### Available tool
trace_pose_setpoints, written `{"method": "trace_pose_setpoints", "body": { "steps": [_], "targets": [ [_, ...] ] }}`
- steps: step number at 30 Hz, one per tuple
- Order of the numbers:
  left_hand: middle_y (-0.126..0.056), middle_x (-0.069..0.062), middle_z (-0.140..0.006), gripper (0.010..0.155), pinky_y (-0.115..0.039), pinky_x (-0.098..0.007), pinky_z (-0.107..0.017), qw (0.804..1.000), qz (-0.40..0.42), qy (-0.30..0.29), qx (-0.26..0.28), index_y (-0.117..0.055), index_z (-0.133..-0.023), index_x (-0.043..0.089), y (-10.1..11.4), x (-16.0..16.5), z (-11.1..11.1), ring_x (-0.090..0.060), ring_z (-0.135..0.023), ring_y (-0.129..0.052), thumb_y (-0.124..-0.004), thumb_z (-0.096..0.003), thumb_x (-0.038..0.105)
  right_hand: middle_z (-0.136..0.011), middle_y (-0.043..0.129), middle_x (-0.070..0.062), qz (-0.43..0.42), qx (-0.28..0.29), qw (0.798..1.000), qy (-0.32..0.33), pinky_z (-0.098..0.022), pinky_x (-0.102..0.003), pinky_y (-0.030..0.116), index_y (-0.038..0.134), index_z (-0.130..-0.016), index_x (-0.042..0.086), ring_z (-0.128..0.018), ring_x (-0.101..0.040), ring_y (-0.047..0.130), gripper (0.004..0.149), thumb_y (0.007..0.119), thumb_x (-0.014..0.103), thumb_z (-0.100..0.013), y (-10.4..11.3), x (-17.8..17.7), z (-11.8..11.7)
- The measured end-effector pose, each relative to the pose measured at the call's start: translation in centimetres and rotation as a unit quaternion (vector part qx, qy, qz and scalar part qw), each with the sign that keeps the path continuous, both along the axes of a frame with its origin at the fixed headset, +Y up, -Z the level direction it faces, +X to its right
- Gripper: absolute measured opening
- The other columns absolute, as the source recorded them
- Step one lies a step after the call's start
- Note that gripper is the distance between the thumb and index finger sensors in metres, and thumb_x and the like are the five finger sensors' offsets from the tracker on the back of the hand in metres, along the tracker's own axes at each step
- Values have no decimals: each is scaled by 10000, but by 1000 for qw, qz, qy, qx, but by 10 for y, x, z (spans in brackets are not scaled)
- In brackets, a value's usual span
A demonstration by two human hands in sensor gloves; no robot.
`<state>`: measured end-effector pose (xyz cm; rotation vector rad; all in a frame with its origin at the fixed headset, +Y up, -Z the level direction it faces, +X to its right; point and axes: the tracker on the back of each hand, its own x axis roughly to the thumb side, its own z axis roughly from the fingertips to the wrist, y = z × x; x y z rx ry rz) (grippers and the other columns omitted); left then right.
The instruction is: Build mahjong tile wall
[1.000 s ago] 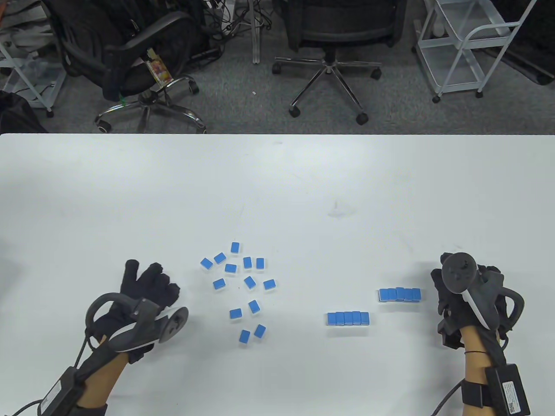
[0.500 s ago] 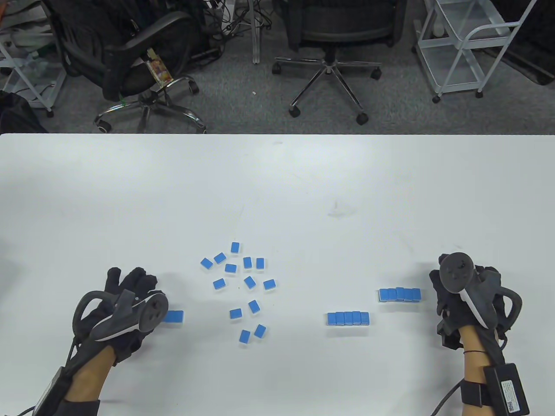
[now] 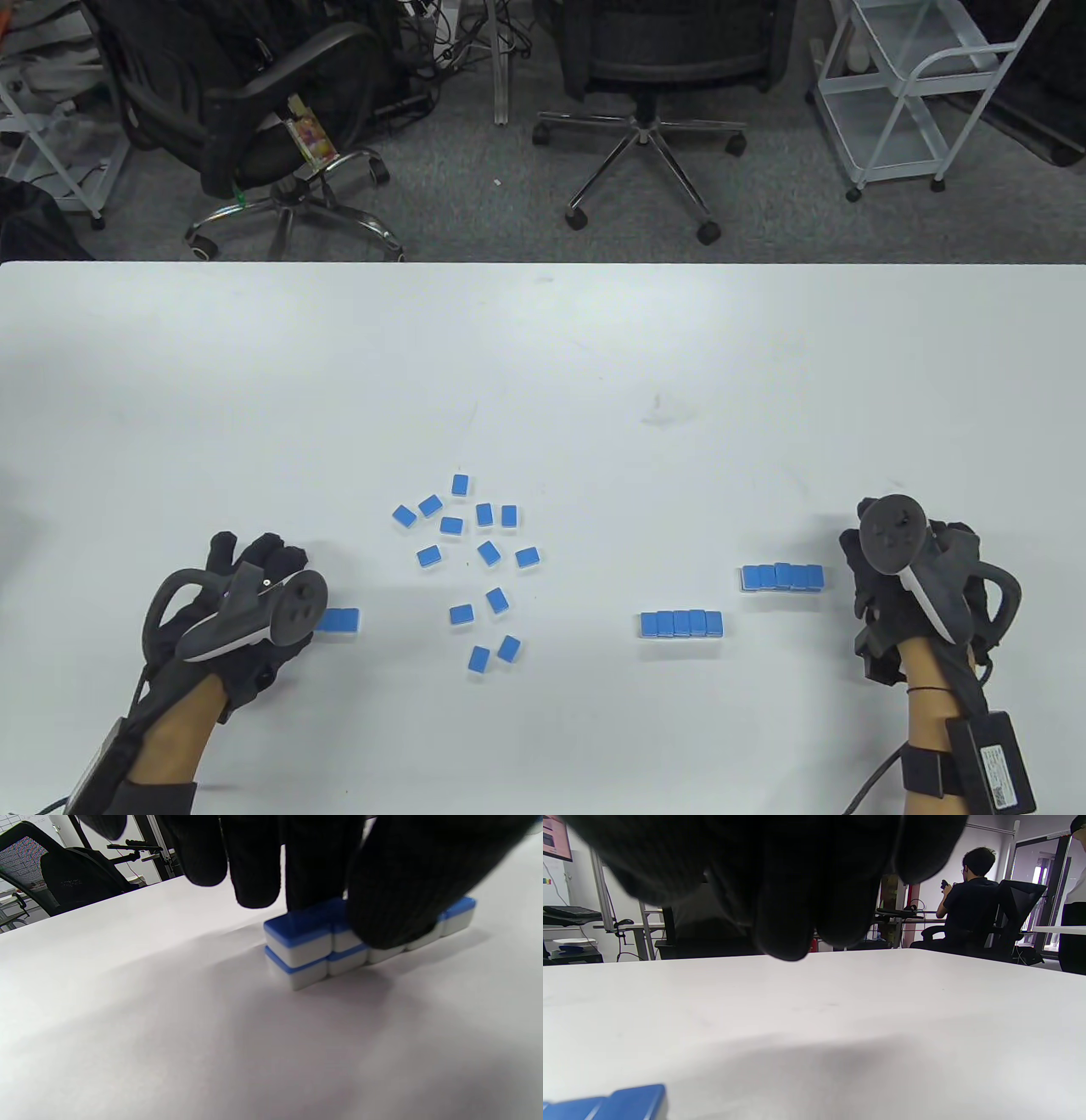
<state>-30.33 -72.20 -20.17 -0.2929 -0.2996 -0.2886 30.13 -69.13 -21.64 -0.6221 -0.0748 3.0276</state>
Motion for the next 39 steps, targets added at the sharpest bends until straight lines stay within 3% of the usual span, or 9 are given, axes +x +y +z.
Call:
{"method": "trace_pose_setpoints", "body": {
  "steps": [7, 12, 15, 21, 24, 29, 34, 39],
  "targets": [
    [-616, 30, -1164, 681, -380, -690, -805, 997, 76, 10, -12, -683, -1040, 375, 8, -5, -2, -324, -1126, -546, -814, -414, 609, -781, 964, 9, -1, 0, 1000, 0, -748, -610, 564, 788, -829, 258, -818, -282, 891, 542, 783, 472, -331, 0, 0, 0],
    [-645, 41, -1151, 668, -394, -688, -813, 993, 114, 25, 34, -647, -1058, 387, 24, -3, -4, -306, -1122, -576, -765, -440, 611, -779, 965, 7, -5, 2, 1000, -3, -748, -611, 563, 788, -830, 256, -817, -281, 891, 543, 782, 472, -331, 1, 1, 0],
    [-663, 41, -1141, 653, -420, -673, -817, 992, 120, 27, 27, -649, -1059, 381, 24, 7, -9, -300, -1114, -596, -757, -451, 596, -779, 965, 9, -3, 1, 1000, -2, -747, -611, 564, 789, -828, 257, -815, -282, 892, 541, 781, 472, -331, 1, 0, 0],
    [-771, 52, -1072, 613, -490, -628, -828, 995, 42, 73, 53, -706, -1034, 359, 21, 40, -35, -283, -1057, -710, -742, -462, 576, -776, 967, 8, -5, 4, 1000, 1, -747, -611, 564, 789, -828, 257, -815, -281, 892, 541, 781, 472, -332, 2, 0, 0],
    [-787, 54, -1061, 603, -509, -605, -830, 995, 20, 101, 14, -713, -1031, 356, 18, 56, -56, -281, -1040, -735, -744, -467, 565, -777, 966, 7, -6, 5, 1000, 1, -748, -611, 563, 790, -828, 256, -815, -282, 892, 540, 780, 472, -333, 2, 0, 0],
    [-796, 56, -1057, 615, -541, -589, -828, 991, -25, 132, -4, -695, -1047, 353, 10, 83, -86, -277, -1026, -760, -767, -466, 544, -775, 967, 7, -5, 3, 1000, 3, -747, -610, 565, 792, -826, 255, -813, -282, 894, 540, 780, 472, -332, 2, 0, 0],
    [-809, 35, -1051, 660, -577, -581, -818, 985, -46, 165, -35, -700, -1054, 325, -3, 104, -104, -283, -1003, -793, -785, -444, 564, -773, 969, 7, -6, 5, 1000, 6, -746, -612, 565, 792, -826, 256, -811, -282, 896, 540, 779, 474, -332, 2, 0, 0],
    [-838, 41, -1024, 644, -574, -570, -822, 985, -63, 161, -19, -740, -1025, 324, -12, 117, -111, -279, -987, -813, -799, -429, 563, -771, 971, 6, -8, 4, 1000, 6, -747, -610, 565, 793, -826, 254, -810, -281, 897, 539, 779, 474, -333, 2, 0, 0]
  ]
}}
